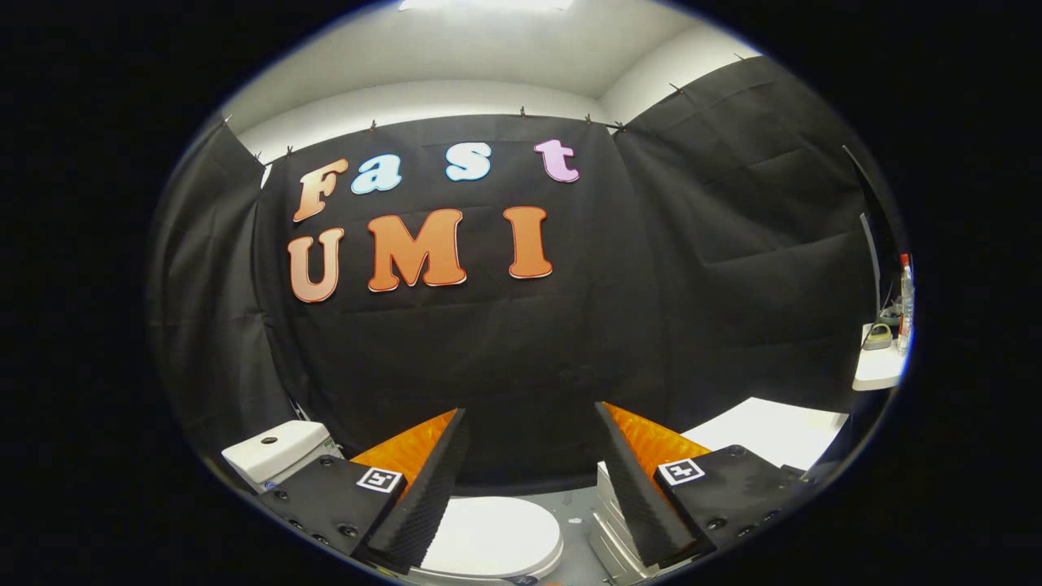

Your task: Open the toilet lid.

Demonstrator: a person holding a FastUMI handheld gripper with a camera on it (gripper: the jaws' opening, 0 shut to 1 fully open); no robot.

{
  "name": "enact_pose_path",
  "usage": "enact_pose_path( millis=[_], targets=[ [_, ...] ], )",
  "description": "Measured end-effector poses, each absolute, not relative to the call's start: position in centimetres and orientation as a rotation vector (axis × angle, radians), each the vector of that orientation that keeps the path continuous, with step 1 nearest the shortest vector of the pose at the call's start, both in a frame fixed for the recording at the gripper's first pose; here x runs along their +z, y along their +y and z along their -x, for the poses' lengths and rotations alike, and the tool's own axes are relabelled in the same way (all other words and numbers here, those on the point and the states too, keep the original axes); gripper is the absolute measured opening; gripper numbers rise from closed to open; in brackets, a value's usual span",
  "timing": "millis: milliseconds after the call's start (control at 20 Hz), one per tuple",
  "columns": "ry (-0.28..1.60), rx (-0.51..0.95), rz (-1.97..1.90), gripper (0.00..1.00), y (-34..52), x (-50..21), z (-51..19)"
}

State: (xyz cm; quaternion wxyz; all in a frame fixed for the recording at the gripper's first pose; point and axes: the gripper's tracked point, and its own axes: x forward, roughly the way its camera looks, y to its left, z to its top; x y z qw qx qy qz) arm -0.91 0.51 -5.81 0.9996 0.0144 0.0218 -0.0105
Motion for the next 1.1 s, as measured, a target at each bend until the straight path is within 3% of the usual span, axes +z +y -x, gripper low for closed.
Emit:
enact_pose_path(
  millis=[1100],
  targets=[
    [0.391, -0.085, -0.24, 0.99, 2.0, -29.0, 2.0]
  ],
)
